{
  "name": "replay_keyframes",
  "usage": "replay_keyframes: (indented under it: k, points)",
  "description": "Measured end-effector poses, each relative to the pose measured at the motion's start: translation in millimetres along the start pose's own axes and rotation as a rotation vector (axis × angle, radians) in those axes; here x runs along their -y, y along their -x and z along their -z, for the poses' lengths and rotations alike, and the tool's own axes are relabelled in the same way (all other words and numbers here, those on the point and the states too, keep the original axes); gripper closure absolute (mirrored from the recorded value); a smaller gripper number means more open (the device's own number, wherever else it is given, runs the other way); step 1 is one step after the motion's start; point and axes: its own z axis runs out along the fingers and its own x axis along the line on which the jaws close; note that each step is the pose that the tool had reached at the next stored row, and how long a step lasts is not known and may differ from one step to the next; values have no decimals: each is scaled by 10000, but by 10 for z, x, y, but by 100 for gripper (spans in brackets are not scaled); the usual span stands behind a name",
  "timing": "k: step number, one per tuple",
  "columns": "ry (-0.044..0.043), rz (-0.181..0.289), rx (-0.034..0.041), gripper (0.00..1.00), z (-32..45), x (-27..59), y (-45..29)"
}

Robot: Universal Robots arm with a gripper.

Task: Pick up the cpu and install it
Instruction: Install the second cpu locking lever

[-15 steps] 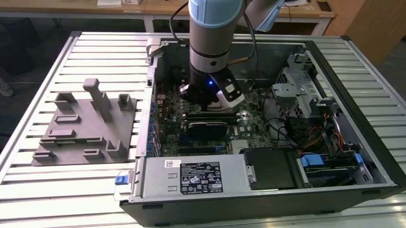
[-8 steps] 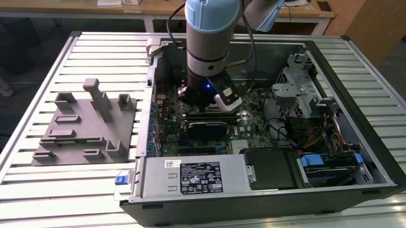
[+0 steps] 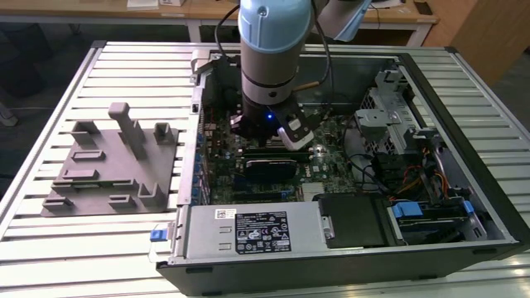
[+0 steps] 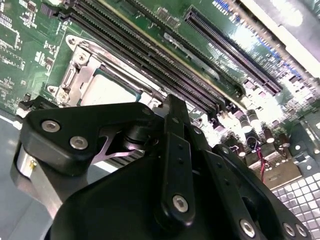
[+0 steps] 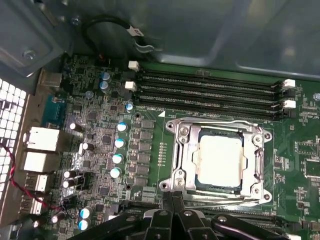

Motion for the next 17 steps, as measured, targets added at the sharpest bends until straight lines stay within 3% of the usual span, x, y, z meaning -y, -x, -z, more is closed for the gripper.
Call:
replay_keyframes:
  k: [3, 6, 11, 17]
  points:
    - [6, 0, 1, 89, 5, 27, -2]
    - [80, 0, 8, 89, 10, 59, -5]
    - [427, 3, 69, 89, -4, 82, -22]
    - [655, 3, 109, 89, -34, 124, -36]
